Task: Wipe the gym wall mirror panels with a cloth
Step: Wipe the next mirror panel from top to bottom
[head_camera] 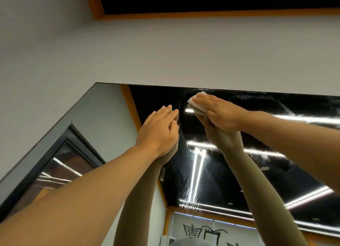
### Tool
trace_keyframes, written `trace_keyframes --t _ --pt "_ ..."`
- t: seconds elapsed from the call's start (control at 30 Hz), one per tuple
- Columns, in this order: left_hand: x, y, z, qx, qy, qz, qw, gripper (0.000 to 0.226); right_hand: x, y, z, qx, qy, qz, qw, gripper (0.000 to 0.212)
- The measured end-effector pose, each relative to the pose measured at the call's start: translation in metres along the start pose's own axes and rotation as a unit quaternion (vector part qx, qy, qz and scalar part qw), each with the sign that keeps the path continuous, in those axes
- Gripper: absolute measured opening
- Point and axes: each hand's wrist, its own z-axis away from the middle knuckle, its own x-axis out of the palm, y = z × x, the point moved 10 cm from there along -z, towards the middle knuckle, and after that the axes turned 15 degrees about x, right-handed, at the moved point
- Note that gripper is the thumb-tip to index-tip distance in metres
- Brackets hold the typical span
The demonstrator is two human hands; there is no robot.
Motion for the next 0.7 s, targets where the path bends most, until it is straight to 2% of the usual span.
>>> trace_keyframes --t 0.1,0.3,0.37,0.43,0.5,0.63,0.7 --pt "0.0 -0.003 -0.001 0.002 0.004 0.009 1.0 0.046 0.01 -0.006 0.004 0.018 0.006 -0.004 1.0 0.057" --pt "0.004 -0.004 -0.003 0.018 -0.051 0.018 0.998 0.047 0.056 -0.054 0.132 -0.18 -0.12 0.01 0.976 0.048" --pt "0.006 -0.004 -0.002 0.023 -0.071 0.017 0.997 0.049 0.061 -0.056 0.152 -0.209 -0.147 0.039 0.966 0.046" --pt "0.006 -0.004 -0.001 0.026 -0.078 0.013 0.997 0.049 0.055 -0.054 0.143 -0.212 -0.142 0.068 0.964 0.046" --pt "0.006 -0.004 -0.001 0.033 -0.077 0.01 0.996 0.049 0.045 -0.042 0.11 -0.171 -0.104 0.076 0.977 0.046" --pt "0.006 -0.004 0.001 0.035 -0.082 0.014 0.996 0.049 0.01 -0.01 0.038 -0.008 0.017 0.02 1.0 0.052" --pt "0.006 -0.003 0.001 0.038 -0.086 0.008 0.996 0.049 0.012 -0.012 0.033 0.034 0.033 0.008 0.999 0.052"
